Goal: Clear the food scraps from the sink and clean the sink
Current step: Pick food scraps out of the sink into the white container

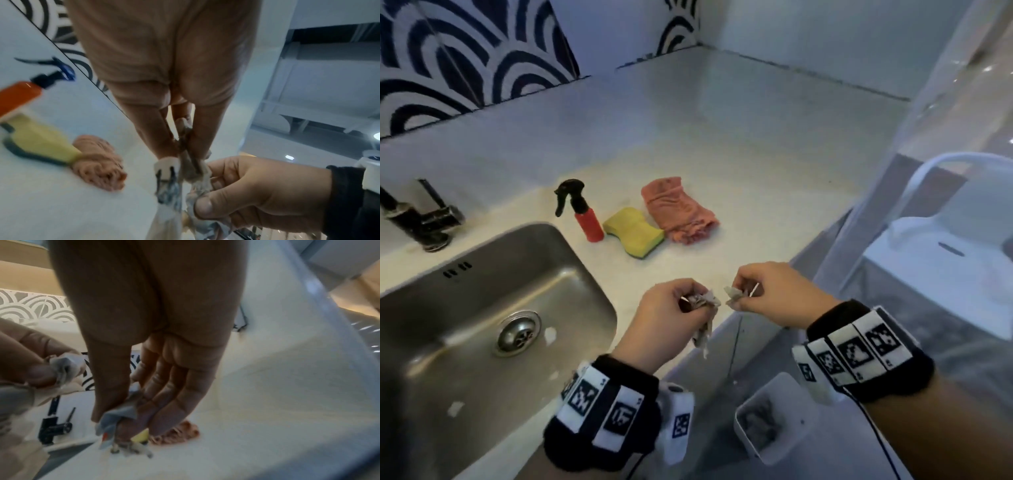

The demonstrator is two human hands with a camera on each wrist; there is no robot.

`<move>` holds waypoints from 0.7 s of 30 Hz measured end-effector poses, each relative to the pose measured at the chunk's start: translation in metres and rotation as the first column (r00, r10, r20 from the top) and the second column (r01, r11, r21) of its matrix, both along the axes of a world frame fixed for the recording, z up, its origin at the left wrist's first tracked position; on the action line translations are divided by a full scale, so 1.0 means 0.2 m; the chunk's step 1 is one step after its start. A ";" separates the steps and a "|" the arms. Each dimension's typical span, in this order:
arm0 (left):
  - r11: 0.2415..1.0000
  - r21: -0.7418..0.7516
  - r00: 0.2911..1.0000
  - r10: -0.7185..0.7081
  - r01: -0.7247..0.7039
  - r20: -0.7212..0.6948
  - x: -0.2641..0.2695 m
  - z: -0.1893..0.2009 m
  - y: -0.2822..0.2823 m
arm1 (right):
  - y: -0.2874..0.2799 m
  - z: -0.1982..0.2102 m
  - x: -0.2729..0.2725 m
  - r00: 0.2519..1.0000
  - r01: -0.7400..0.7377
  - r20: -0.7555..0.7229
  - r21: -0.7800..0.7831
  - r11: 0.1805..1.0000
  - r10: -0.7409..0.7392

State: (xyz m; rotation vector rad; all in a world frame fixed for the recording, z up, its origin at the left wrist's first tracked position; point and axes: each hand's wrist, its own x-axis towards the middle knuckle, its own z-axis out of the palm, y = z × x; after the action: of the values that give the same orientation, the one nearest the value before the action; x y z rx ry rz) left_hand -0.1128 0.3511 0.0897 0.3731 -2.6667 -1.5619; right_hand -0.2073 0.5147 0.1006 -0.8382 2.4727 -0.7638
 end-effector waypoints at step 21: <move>0.992 0.012 0.889 -0.120 0.128 0.441 -0.31 -1.60 0.96 | 0.80 -1.65 0.02 0.828 0.430 0.247 0.296 0.853 -0.503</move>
State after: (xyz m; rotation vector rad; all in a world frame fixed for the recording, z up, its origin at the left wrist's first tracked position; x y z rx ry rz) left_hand -0.1753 0.5433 -0.2309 0.6399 -3.0936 -1.6558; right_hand -0.2043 0.6751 -0.2288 0.0002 2.4224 -0.6833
